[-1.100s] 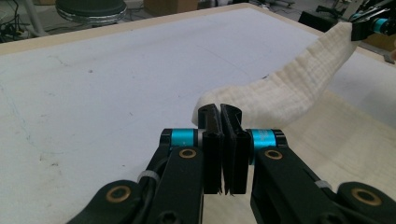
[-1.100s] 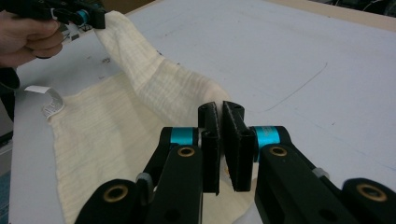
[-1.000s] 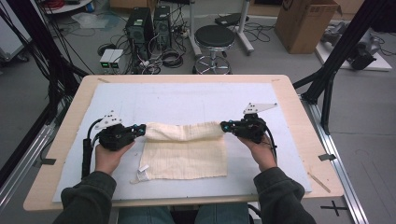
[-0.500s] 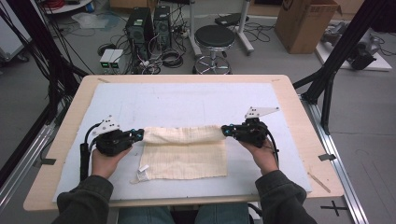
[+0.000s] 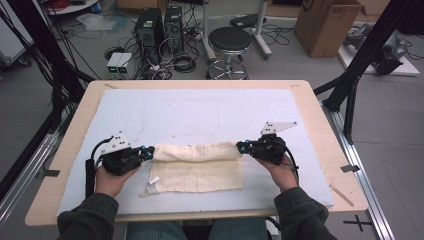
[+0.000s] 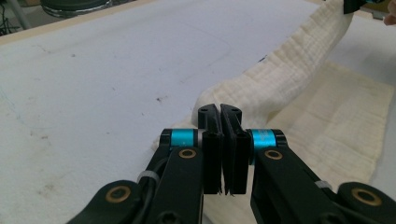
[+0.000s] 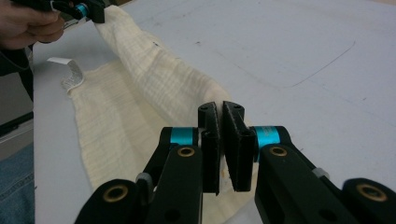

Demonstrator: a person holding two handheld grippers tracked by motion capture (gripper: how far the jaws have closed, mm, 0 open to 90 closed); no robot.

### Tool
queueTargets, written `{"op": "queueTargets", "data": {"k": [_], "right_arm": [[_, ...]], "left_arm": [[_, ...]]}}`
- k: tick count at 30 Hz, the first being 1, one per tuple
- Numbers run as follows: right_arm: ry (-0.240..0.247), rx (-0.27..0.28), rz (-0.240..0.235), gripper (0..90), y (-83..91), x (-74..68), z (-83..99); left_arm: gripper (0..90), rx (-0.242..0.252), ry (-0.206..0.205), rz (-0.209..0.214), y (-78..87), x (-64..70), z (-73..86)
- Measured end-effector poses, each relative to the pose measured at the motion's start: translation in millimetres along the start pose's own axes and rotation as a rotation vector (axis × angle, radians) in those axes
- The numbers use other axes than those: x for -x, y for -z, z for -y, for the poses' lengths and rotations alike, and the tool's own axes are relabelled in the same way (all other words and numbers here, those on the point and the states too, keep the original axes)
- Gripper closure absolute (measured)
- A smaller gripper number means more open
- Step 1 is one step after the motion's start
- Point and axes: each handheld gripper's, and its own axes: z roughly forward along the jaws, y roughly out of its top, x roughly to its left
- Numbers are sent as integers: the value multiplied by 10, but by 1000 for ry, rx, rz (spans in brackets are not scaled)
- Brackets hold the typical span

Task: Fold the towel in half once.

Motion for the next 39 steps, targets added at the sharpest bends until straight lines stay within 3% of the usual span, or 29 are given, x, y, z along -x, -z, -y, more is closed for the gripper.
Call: {"op": "queueTargets", "data": {"k": [7, 14, 20, 25, 31, 35, 39], "right_arm": [[-1, -19, -8, 855, -10, -58, 79], [16, -48, -22, 854, -34, -153, 166], [10, -81, -36, 849, -42, -221, 304], [2, -69, -58, 747, 38, -273, 356], [-4, -21, -62, 700, 150, -269, 314], [7, -54, -85, 675, 72, -285, 355], [24, -94, -117, 657, -50, -329, 393]], "left_arm": [[869, -31, 16, 14, 18, 52, 167], [869, -86, -1, 33, 41, 128, 311], [850, -111, 0, 71, 83, 180, 382], [669, -73, 28, 134, 186, 201, 367], [620, 2, 56, 153, 265, 145, 320], [634, -9, 74, 134, 189, 112, 322], [698, -67, 60, 142, 76, 122, 339]]}}
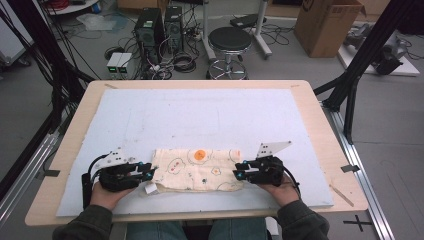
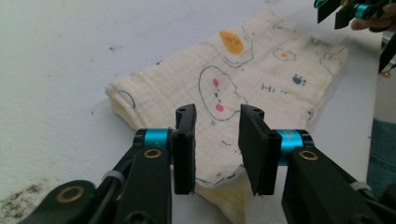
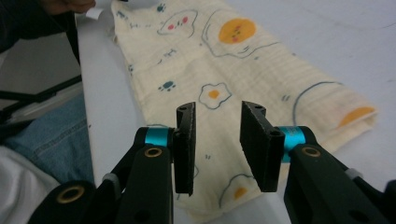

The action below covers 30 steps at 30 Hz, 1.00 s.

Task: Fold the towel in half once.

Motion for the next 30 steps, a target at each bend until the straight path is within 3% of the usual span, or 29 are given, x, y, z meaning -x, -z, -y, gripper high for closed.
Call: {"op": "queueTargets", "data": {"k": [5, 10, 15, 20, 24, 26, 30], "right_arm": [[15, -46, -12, 648, -106, -36, 17], [25, -80, 1, 647, -139, -35, 44], [34, -93, 12, 647, -146, -35, 47], [51, -96, 1, 647, -190, -75, 2], [89, -137, 8, 636, -232, -102, 21], [121, -182, 36, 627, -241, -117, 46], [137, -182, 46, 615, -210, -119, 71]], "left_arm": [[752, -101, -44, 45, -75, 63, 51], [763, -163, -54, 87, -56, 80, 126], [758, -110, -26, 102, -17, 63, 107], [735, -60, -14, 81, -60, 26, 27], [723, -119, -40, 61, -129, 35, 45], [717, -156, -42, 57, -145, 41, 77], [692, -142, -37, 66, -124, 50, 84]]}}
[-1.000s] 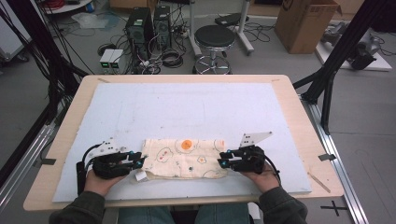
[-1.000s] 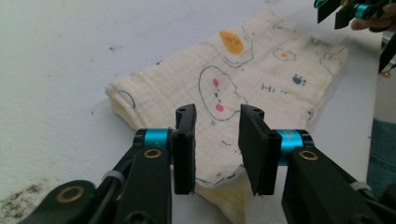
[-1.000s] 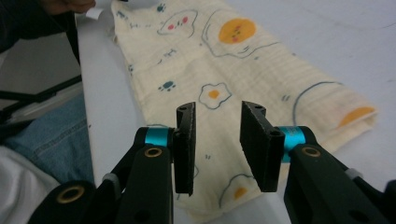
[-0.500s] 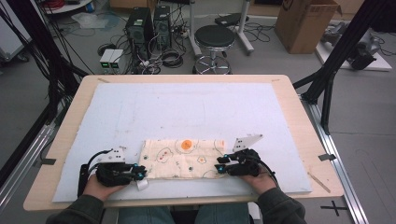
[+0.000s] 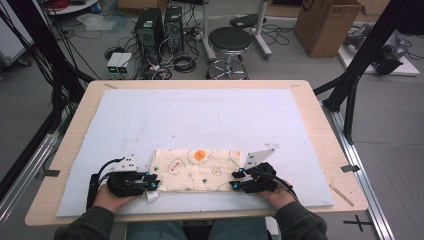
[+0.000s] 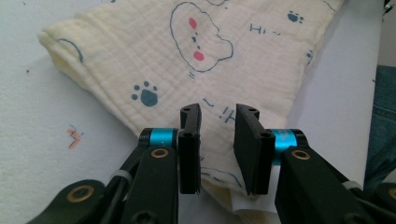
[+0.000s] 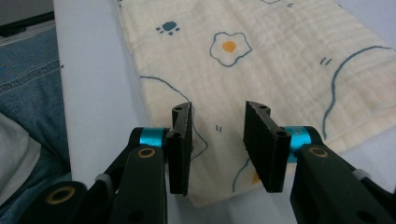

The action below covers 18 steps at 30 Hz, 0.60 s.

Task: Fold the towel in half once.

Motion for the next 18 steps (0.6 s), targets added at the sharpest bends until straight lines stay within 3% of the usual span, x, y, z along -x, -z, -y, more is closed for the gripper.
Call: {"op": "queueTargets", "data": {"k": [2, 3, 7, 9, 11, 13, 15, 18], "right_arm": [[-13, 2, -12, 589, 9, 13, -11], [-7, 15, -1, 587, 31, 36, -30], [-75, 85, 59, 562, 173, 227, -141], [-130, 110, 95, 550, 202, 393, -187], [-185, 127, 139, 540, 204, 552, -209], [-261, 153, 137, 528, 168, 709, -201], [-308, 161, 127, 527, 94, 812, -181], [-338, 109, 112, 539, -38, 885, -158]], "left_arm": [[659, 21, 8, -2, 21, -12, -41], [640, 36, 14, -3, 33, -26, -74], [598, 95, 45, -53, 51, -159, -253], [594, 123, 64, -90, 18, -243, -342], [580, 115, 77, -137, -56, -331, -419], [557, 108, 92, -170, -140, -418, -459], [545, 103, 129, -204, -209, -512, -453], [484, 91, 218, -210, -298, -645, -408]]}}
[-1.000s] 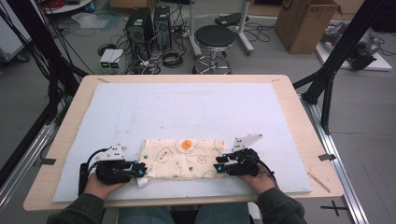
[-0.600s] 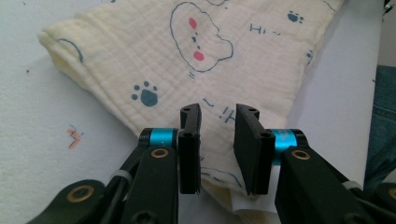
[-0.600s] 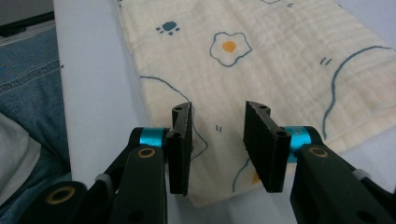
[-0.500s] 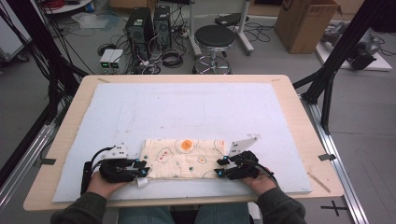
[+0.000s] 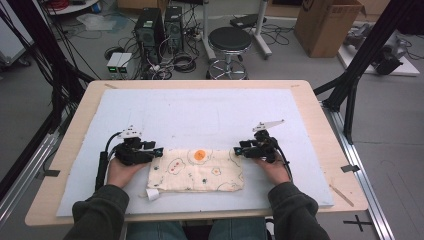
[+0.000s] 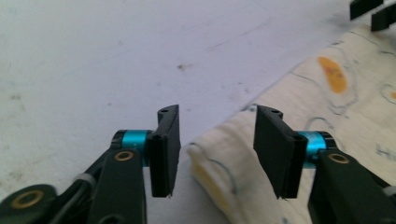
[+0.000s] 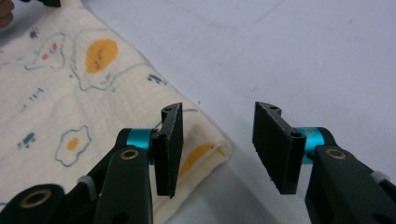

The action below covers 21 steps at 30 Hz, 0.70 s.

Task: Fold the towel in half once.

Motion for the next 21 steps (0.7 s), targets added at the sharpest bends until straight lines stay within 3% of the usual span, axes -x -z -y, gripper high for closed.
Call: {"op": "queueTargets", "data": {"k": [3, 7, 8, 13, 16, 21], "right_arm": [[18, -30, -12, 644, -55, 8, 6], [54, -67, -26, 822, -70, -35, -2], [51, -68, -35, 831, -66, -35, -3], [76, -78, 24, 845, 9, -53, -79], [88, -83, 62, 845, 52, -28, -156], [79, -78, 89, 844, 67, 83, -229]], "left_arm": [[508, -16, 1, 5, -41, -27, 13], [777, -51, -52, 28, -63, 5, 28], [821, -54, -57, 30, -63, 14, 28], [856, -9, -45, 18, -30, 27, -9], [860, 8, -62, -3, -45, 62, -60], [862, 34, -27, -22, -119, 39, -97]]}}
